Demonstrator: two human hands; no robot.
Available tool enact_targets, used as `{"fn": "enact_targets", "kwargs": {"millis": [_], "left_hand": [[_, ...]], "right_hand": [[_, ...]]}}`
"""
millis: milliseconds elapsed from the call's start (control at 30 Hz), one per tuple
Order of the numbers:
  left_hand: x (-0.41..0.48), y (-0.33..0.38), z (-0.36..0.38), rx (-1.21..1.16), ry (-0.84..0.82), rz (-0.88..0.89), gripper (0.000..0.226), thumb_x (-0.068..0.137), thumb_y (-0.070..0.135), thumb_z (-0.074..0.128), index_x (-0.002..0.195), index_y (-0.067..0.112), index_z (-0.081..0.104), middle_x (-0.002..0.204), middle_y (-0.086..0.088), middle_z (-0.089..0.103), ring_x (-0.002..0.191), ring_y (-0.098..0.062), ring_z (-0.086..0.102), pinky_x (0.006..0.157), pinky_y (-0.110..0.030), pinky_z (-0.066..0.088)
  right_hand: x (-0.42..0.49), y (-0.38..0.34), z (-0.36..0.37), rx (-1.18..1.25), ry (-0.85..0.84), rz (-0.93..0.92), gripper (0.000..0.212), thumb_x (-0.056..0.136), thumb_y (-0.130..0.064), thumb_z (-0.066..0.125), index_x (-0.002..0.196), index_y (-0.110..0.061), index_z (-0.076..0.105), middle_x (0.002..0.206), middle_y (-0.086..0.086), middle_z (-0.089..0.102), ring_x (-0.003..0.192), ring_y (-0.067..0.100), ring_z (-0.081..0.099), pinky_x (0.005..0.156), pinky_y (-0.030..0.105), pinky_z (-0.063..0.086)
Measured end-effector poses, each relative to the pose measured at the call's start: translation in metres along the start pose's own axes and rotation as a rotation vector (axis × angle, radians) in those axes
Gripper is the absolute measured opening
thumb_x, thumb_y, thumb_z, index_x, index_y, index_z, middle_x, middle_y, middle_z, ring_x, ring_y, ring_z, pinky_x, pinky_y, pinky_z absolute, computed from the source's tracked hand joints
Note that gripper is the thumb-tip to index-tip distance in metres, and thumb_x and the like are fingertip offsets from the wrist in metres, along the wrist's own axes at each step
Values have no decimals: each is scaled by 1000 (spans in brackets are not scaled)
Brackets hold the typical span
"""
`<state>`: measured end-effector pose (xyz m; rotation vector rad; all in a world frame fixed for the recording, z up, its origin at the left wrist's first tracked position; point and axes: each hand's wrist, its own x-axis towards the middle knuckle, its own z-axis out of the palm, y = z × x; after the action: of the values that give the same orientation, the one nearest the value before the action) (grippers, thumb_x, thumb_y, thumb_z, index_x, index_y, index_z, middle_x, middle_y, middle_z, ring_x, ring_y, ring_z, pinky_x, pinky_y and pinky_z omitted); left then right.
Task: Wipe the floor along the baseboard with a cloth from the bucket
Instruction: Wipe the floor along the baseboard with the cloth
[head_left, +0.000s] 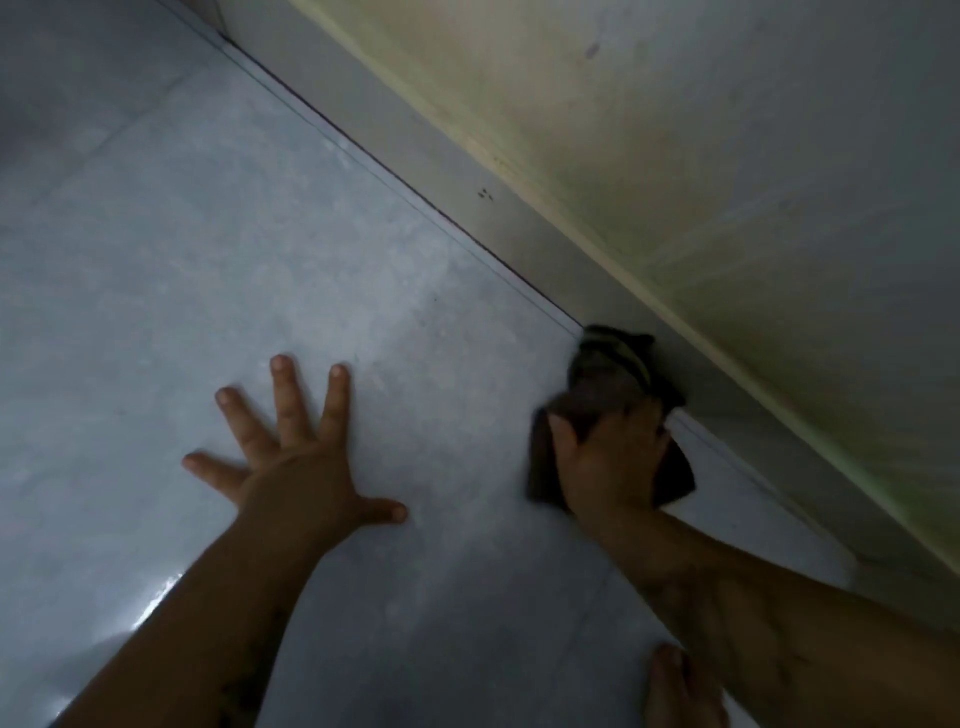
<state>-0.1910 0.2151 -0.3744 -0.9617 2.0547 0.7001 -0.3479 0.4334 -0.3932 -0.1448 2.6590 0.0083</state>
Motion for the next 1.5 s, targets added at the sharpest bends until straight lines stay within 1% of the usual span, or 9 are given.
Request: {"fn": "enact_targets", "kwargs": {"millis": [100, 267, 400, 600, 733, 1000, 1167, 1333, 1500], "left_hand": [[0, 2, 1, 4, 12, 3, 155, 36, 83, 74, 125, 50, -49, 129, 3, -65, 129, -42, -48, 100, -79, -6], [0, -3, 7, 10, 62, 35, 150, 42, 86, 69, 132, 46, -45, 140, 0, -58, 132, -42, -44, 103, -77, -4], [-8, -28, 4, -64, 143, -10, 140, 53, 86, 62, 138, 42, -40, 144, -2, -53, 138, -37, -38, 108, -73, -2], [-15, -105, -28, -406, 175, -355, 149, 42, 83, 72, 138, 47, -36, 150, 5, -46, 142, -36, -32, 104, -80, 8], [-6, -114, -28, -441, 96, -396, 157, 34, 85, 73, 123, 47, -51, 142, 2, -56, 136, -41, -40, 100, -83, 8], [3, -109, -24, -459, 56, -389, 158, 38, 79, 78, 124, 47, -51, 134, 2, -62, 129, -41, -48, 100, -81, 2], [0, -104, -21, -481, 50, -379, 156, 41, 78, 78, 123, 47, -51, 130, 3, -65, 129, -40, -48, 101, -81, 0], [-29, -114, -1, -456, 179, -313, 145, 47, 85, 67, 126, 45, -48, 145, 1, -52, 139, -35, -37, 105, -77, 7], [-70, -143, 46, -579, 133, -567, 154, 31, 92, 62, 130, 45, -47, 146, 4, -51, 142, -32, -33, 104, -76, 14]], "right_hand": [[7, -84, 9, 85, 177, -18, 91, 87, -61, 46, 151, -6, 13, 158, 23, 11, 145, 37, 8, 118, 53, 6], [36, -207, 11, -6, 270, -497, 78, 81, -66, 44, 143, -19, 39, 154, 15, 28, 139, 36, 23, 114, 55, 14], [42, -201, 9, -63, 334, -674, 76, 82, -64, 45, 144, -19, 40, 151, 12, 37, 137, 32, 33, 110, 52, 27], [-7, -71, 15, -53, 202, -349, 87, 82, -62, 51, 144, -4, 33, 148, 23, 38, 138, 40, 30, 110, 60, 28], [3, -147, 20, -61, 229, -200, 92, 78, -67, 51, 145, -7, 33, 153, 20, 29, 142, 38, 20, 110, 58, 20], [34, -387, 10, -201, 115, -718, 89, 74, -83, 31, 149, -35, 19, 161, 10, 2, 143, 44, 1, 108, 68, 6], [1, -317, 25, -327, 109, -1203, 66, 84, -65, 40, 144, -40, 28, 160, 4, 15, 145, 36, 11, 110, 62, 16], [-4, -140, 21, -236, 198, -765, 62, 80, -56, 44, 129, -19, 53, 150, 17, 37, 136, 41, 32, 101, 64, 33], [37, -272, 1, -38, 240, -544, 70, 81, -58, 54, 134, -13, 44, 161, 12, 6, 146, 34, 8, 105, 74, 15]]}}
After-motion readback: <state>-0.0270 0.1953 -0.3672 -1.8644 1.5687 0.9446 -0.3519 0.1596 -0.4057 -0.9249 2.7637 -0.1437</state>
